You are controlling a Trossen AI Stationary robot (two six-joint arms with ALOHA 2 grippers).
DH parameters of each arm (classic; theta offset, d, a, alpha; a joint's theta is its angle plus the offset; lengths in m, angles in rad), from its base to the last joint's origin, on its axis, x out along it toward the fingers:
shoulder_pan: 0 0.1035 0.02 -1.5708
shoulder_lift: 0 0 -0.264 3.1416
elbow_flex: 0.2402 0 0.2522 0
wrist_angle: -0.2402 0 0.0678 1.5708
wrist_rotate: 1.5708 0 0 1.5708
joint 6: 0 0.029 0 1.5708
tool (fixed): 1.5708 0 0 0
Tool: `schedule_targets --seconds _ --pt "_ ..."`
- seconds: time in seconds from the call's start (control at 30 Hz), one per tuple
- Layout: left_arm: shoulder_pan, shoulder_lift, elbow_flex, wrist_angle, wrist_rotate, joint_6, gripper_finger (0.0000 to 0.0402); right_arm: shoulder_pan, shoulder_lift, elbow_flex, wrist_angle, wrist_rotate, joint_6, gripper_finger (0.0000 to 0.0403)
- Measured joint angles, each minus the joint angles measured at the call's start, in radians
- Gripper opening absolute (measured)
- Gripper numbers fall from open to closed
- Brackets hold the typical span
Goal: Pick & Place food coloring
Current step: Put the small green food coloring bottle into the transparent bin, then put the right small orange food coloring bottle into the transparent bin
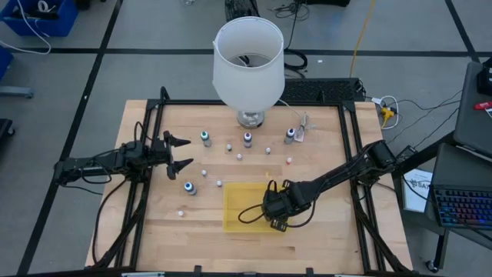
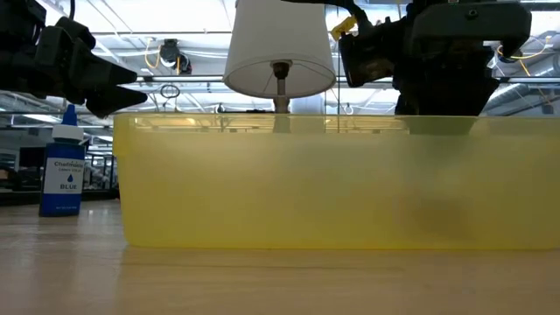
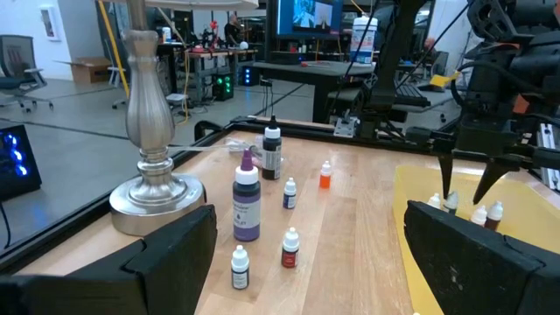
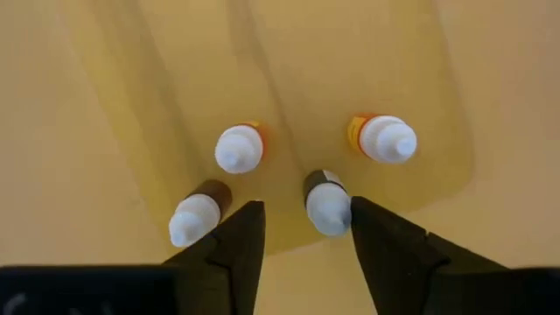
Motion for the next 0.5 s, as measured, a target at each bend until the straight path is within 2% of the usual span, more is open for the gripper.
schedule_targets --seconds 0.17,0.5 --pt "0.000 0.000 0.000 0.000 0.000 0.000 0.0365 -0.005 -0.011 0.000 -0.002 -0.002 0.000 0.0156" --pt "0.000 0.000 0.000 0.000 0.000 0.000 0.0365 -0.028 -0.113 0.000 -0.029 0.001 0.022 0.0145"
